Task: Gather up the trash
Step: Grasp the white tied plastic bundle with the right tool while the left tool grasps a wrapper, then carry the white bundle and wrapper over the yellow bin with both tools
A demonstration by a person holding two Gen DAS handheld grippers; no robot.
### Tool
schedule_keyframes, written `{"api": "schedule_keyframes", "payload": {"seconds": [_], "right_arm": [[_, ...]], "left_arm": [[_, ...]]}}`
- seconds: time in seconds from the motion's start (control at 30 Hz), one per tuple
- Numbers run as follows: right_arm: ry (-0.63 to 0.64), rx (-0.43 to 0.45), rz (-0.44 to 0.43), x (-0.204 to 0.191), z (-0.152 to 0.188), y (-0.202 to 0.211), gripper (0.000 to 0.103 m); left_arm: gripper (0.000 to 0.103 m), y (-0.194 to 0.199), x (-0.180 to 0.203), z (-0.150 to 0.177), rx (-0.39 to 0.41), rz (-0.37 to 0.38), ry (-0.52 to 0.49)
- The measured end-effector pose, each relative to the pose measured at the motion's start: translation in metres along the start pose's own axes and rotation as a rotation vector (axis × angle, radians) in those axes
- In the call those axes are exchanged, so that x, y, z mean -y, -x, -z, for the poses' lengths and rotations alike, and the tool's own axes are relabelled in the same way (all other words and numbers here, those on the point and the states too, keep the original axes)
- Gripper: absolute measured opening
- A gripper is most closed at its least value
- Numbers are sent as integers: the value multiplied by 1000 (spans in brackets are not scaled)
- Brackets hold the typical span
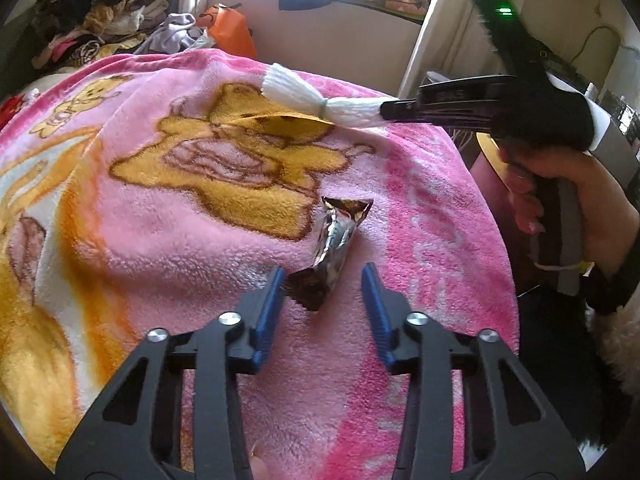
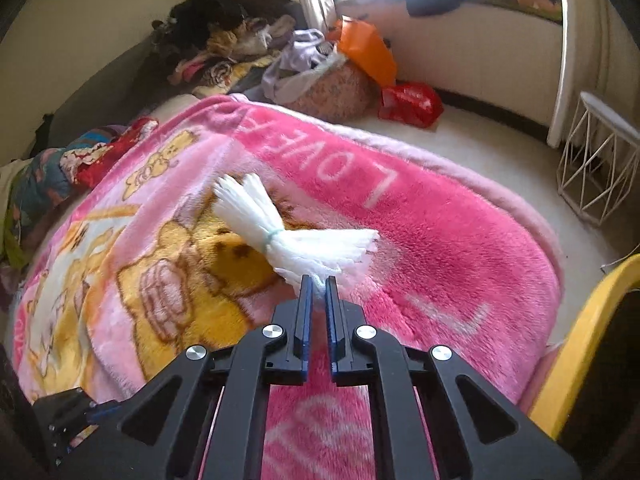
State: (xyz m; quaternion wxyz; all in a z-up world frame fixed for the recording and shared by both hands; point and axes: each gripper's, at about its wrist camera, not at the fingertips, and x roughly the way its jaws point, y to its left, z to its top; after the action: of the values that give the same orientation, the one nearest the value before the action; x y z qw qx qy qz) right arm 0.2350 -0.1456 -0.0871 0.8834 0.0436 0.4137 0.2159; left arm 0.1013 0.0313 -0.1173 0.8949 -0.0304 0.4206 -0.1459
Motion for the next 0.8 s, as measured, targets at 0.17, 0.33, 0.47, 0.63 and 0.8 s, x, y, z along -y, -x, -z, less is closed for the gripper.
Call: {"api": "schedule_keyframes", "payload": {"seconds": [0.17, 0.33, 0.47, 0.63, 0.8], "right_arm": [[0, 79, 10, 4, 12, 36, 6], [-28, 152, 34, 20, 24, 74, 6], [-61, 178, 50, 38, 33, 98, 6], [-105, 205, 78, 62, 41, 126, 6], [-137, 230, 107, 80, 48, 147, 6]], "left_arm": [[12, -2, 3, -1, -5, 8, 21], [11, 2, 17, -5, 12, 13, 7], [11, 8, 32, -14, 43, 28, -4], [11, 18, 56, -27, 90, 63, -27], [11, 28, 80, -37, 127, 93, -50]]}}
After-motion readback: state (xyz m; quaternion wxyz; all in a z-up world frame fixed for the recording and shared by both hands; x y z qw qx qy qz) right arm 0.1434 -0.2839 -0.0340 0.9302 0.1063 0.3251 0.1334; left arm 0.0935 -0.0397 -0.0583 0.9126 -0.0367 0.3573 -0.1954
